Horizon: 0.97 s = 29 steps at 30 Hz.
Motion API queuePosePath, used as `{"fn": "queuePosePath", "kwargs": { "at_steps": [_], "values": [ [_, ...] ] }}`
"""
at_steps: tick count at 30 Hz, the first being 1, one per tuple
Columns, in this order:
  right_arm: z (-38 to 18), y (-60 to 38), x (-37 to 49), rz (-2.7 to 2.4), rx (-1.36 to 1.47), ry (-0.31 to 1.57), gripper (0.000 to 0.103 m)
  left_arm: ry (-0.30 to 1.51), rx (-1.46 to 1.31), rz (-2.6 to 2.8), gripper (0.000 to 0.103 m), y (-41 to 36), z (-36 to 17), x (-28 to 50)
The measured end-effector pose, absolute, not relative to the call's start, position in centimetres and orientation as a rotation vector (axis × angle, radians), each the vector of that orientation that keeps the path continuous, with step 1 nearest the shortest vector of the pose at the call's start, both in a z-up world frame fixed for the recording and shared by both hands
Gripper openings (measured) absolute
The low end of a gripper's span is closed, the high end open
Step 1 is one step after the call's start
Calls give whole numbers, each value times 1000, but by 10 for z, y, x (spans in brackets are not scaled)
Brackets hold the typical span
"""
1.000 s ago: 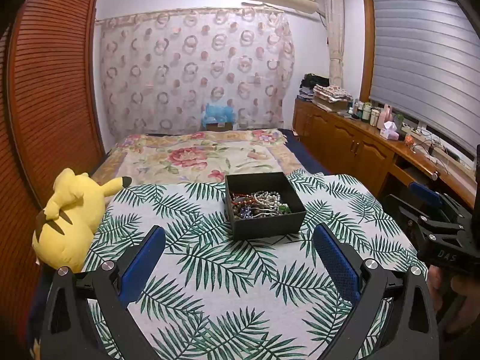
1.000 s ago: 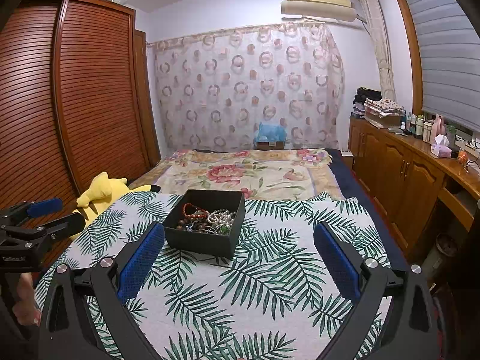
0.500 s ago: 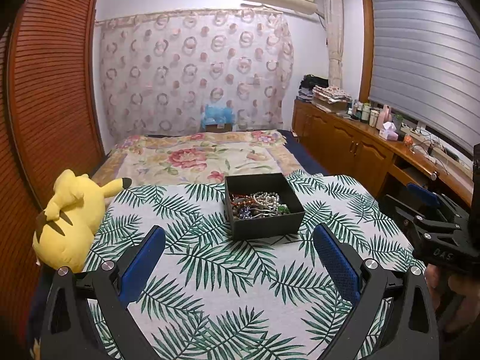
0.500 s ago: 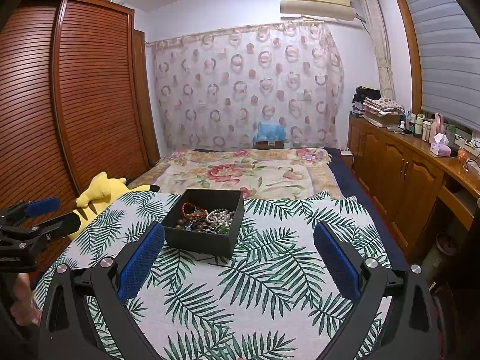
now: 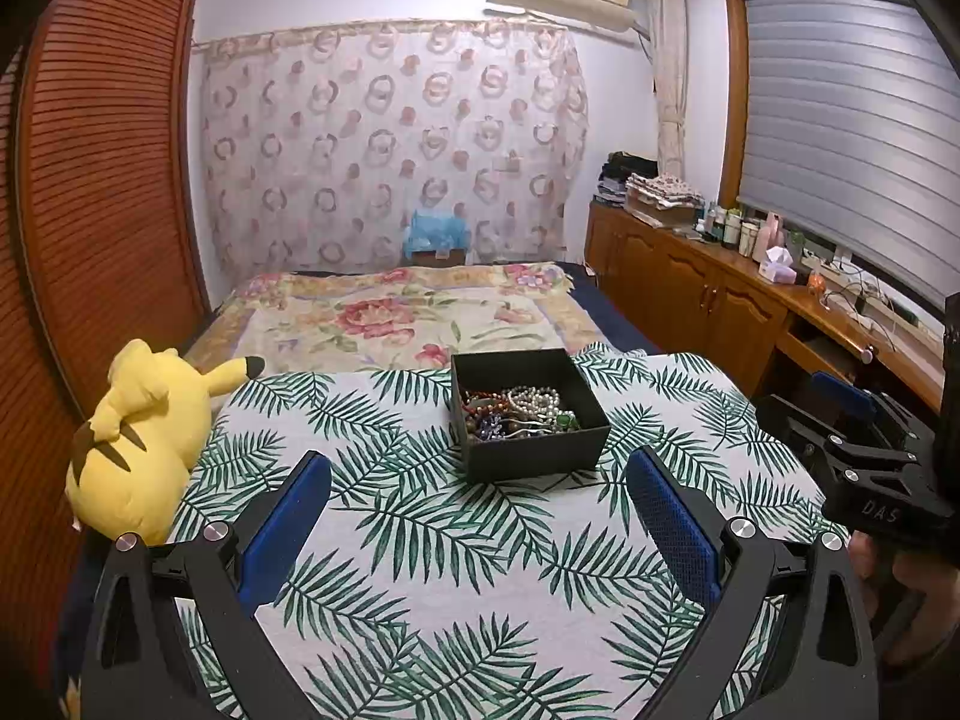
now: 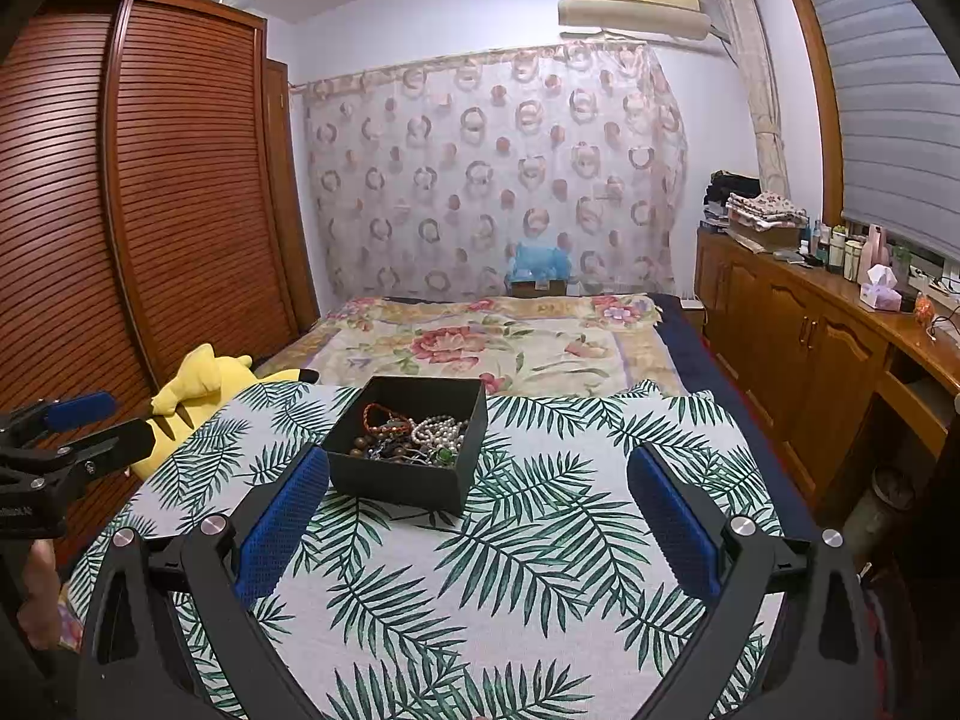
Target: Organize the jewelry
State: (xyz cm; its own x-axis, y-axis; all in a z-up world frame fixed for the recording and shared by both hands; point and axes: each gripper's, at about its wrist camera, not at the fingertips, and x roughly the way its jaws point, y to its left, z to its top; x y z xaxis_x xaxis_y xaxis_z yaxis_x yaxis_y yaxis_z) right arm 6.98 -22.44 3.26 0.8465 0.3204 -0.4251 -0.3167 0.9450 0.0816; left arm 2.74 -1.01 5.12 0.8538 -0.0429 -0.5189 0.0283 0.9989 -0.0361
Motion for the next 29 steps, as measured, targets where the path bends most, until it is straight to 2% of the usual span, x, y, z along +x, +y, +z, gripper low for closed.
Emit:
{"fn": "queuePosePath", "kwargs": {
  "at_steps": [29],
  "values": [
    [34,-224,70,336,9,450,100,545,-30,-37,95,-8,52,26]
  ]
}}
